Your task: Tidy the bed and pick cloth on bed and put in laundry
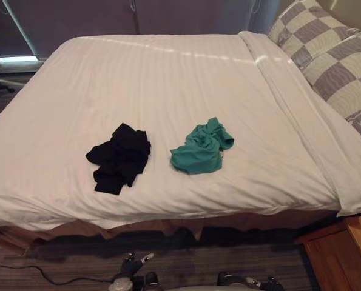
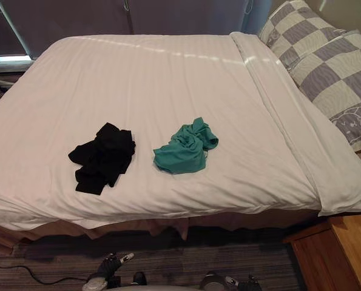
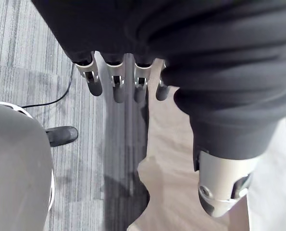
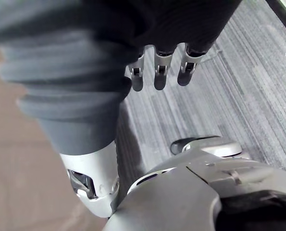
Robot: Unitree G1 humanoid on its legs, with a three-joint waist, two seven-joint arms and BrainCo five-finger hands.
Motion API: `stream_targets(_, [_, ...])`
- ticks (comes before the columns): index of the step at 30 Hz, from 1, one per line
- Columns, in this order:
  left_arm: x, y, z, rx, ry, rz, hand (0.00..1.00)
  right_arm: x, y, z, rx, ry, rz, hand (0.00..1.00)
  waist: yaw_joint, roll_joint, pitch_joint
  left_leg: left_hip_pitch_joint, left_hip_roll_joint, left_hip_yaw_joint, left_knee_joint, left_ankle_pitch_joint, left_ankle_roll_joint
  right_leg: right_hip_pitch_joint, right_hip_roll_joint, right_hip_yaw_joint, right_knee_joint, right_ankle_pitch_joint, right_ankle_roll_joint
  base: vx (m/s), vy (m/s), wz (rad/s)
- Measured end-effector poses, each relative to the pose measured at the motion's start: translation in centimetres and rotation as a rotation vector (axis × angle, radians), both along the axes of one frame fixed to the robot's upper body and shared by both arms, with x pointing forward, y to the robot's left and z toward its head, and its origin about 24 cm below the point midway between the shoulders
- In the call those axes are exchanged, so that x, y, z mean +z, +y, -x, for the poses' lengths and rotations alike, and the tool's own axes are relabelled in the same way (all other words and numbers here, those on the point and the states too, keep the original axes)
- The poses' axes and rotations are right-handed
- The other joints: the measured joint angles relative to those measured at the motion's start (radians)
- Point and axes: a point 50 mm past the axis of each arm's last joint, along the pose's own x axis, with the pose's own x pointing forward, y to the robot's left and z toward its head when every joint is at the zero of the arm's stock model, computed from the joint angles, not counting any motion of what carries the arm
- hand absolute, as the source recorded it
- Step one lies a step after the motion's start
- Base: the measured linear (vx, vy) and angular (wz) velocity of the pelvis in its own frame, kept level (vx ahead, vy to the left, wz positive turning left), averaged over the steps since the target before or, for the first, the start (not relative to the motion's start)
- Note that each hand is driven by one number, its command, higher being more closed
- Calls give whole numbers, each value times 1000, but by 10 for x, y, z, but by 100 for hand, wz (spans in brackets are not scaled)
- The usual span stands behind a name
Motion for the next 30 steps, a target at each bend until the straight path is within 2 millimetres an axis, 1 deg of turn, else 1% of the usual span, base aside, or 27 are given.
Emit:
stream_targets(4, [-2,1,4,48,14,12,0,0,-2,2,-20,1,-3,0,-2,9,-12,2,0,4,-1,0,0,5,0,1,-9,3,2,8,3,0])
stream_targets(6, [-2,3,7,93,14,19,0,0,-4,6,-84,-1,-12,0,-1,12,-14,2,0,6,-1,0,-1,6,0,1,-11,3,2,16,6,0])
stream_targets(7, [-2,3,7,93,14,19,0,0,-4,6,-84,-1,-12,0,-1,12,-14,2,0,6,-1,0,-1,6,0,1,-11,3,2,0,0,0])
stream_targets(8, [-2,12,13,194,17,26,0,-2,-9,15,-199,6,-24,0,0,14,-16,2,0,9,-2,-1,-1,10,1,3,-21,8,2,0,0,0])
stream_targets(9, [-2,16,15,240,16,27,0,-2,-11,18,-247,4,-26,0,0,15,-16,2,0,10,-2,-1,-1,16,2,4,-24,11,2,39,14,-4])
stream_targets(11, [-2,33,26,420,18,17,0,-1,-22,29,-406,1,-22,0,0,16,-16,4,0,13,-3,-1,-1,21,2,6,-29,16,1,8,7,-2])
stream_targets(12, [0,50,38,568,15,2,0,1,-32,39,-536,-5,-4,0,1,15,-16,7,0,16,-8,-1,-1,23,2,9,-30,17,0,-11,11,-3])
stream_targets(13, [1,56,43,615,15,-10,0,2,-36,42,-575,-8,3,0,1,14,-16,7,0,17,-9,-1,-1,24,2,11,-30,17,0,-23,11,-7])
stream_targets(15, [7,83,64,809,1,-45,0,8,-58,56,-749,-27,53,0,0,15,-24,5,2,34,-10,-13,0,24,2,16,-33,14,-3,-44,5,-11])
stream_targets(16, [8,88,68,851,-6,-53,0,11,-64,59,-781,-36,67,0,0,16,-29,5,2,36,-10,-16,2,23,2,18,-36,14,-3,-25,13,-10])
stream_targets(17, [13,103,80,944,-18,-83,0,18,-81,62,-832,-73,116,0,0,17,-45,4,1,40,-10,-22,-3,23,2,20,-42,16,-3,13,21,-6])
stream_targets(18, [19,117,87,1026,-50,-106,0,27,-97,63,-871,-107,167,0,-2,17,-58,4,1,41,-10,-24,-4,23,2,20,-42,16,-3,19,21,-4])
stream_targets(19, [23,125,88,1053,-74,-121,0,32,-105,63,-885,-129,195,0,-3,16,-64,4,1,41,-10,-24,-4,23,2,20,-43,16,-3,0,0,0])
stream_targets(20, [35,143,86,1079,-135,-168,0,47,-127,57,-895,-189,272,0,-4,14,-75,2,2,41,-10,-24,-4,22,2,20,-43,16,-3,0,0,0])
stream_targets(21, [40,151,83,1085,-164,-192,0,55,-136,53,-890,-218,310,0,-4,14,-78,2,2,41,-10,-24,-4,22,2,20,-43,16,-3,0,0,0])
stream_targets(22, [53,166,76,1078,-225,-251,0,73,-154,44,-879,-286,392,0,-5,14,-86,1,2,41,-10,-24,-4,20,2,20,-43,16,-3,0,0,0])
stream_targets(24, [81,191,61,1049,-345,-365,0,110,-182,23,-840,-417,536,0,-7,12,-102,-1,1,41,-10,-24,-4,18,2,21,-43,16,-3,0,0,0])
stream_targets(25, [103,206,49,1024,-432,-437,0,133,-195,10,-806,-484,625,0,-7,11,-109,-1,2,40,-9,-24,-4,18,3,21,-42,15,-4,0,0,0])
stream_targets(26, [122,217,38,993,-505,-496,0,150,-204,-1,-769,-527,691,0,-6,9,-112,-1,2,39,-9,-23,-5,18,3,21,-41,15,-4,0,0,0])
stream_targets(27, [149,231,25,962,-605,-582,0,171,-213,-16,-696,-563,782,0,-5,7,-116,-3,2,38,-9,-20,-4,17,3,21,-41,15,-4,0,0,0])
stream_targets(28, [165,237,18,944,-663,-627,0,183,-216,-26,-653,-582,827,0,-4,5,-119,-4,1,38,-9,-18,-3,15,3,21,-41,15,-4,0,0,0])
stream_targets(29, [189,244,8,911,-750,-694,0,198,-217,-40,-585,-611,888,0,-4,3,-123,-8,1,38,-9,-18,-3,11,3,22,-39,15,-4,0,0,0])
stream_targets(30, [217,246,-8,864,-862,-751,0,215,-216,-55,-496,-651,950,0,-2,2,-126,-13,-1,37,-8,-17,-2,6,2,22,-38,15,-4,0,0,0])
